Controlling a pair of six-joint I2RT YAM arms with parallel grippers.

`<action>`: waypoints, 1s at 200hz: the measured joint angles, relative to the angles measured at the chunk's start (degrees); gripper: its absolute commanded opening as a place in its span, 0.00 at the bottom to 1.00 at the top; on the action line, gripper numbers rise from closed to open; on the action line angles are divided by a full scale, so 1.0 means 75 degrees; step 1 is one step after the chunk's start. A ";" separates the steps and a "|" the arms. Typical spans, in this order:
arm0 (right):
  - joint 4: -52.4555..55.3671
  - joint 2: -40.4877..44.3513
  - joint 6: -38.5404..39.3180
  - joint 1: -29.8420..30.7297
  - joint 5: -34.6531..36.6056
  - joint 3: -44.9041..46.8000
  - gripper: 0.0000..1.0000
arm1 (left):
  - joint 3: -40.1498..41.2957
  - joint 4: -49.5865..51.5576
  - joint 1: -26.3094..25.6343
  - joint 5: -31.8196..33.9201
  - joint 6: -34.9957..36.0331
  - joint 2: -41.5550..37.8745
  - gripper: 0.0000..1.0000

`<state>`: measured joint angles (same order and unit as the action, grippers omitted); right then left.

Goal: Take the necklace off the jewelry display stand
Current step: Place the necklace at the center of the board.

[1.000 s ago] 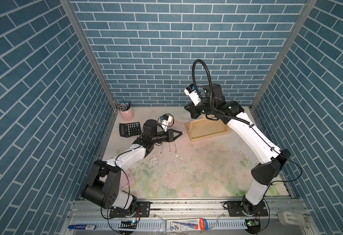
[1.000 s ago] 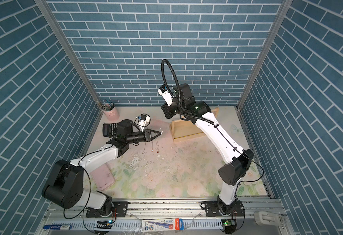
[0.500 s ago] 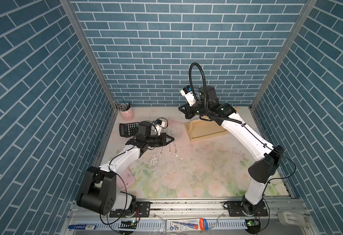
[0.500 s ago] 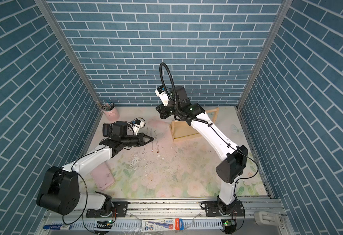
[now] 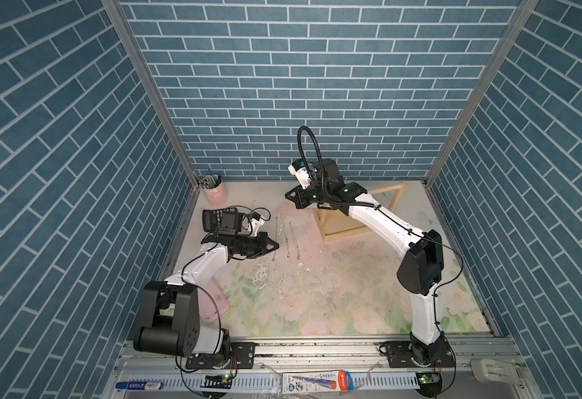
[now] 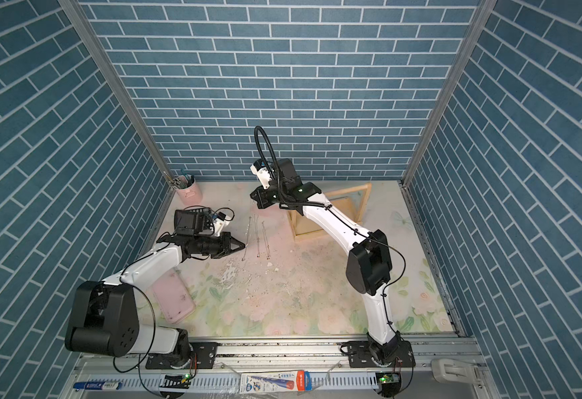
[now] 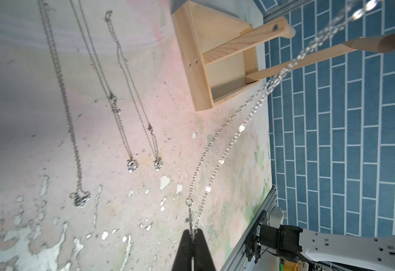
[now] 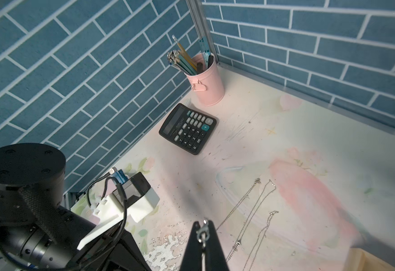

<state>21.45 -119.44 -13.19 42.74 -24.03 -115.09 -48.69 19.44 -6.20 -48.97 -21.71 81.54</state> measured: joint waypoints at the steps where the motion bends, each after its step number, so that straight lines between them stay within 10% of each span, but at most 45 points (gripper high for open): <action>1: -0.0003 -0.0015 0.0000 0.0003 0.0000 -0.0012 0.00 | -0.0003 0.0017 0.0009 0.0000 0.0009 0.0009 0.00; 200: -0.0405 -0.3824 -0.0562 0.0408 -0.0393 -0.3136 0.00 | -0.0930 0.1577 0.1145 0.0664 0.1131 0.2241 0.00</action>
<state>18.41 -148.11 -17.41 45.80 -26.98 -138.61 -55.66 31.27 2.39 -43.99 -13.23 98.35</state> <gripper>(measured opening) 0.051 0.057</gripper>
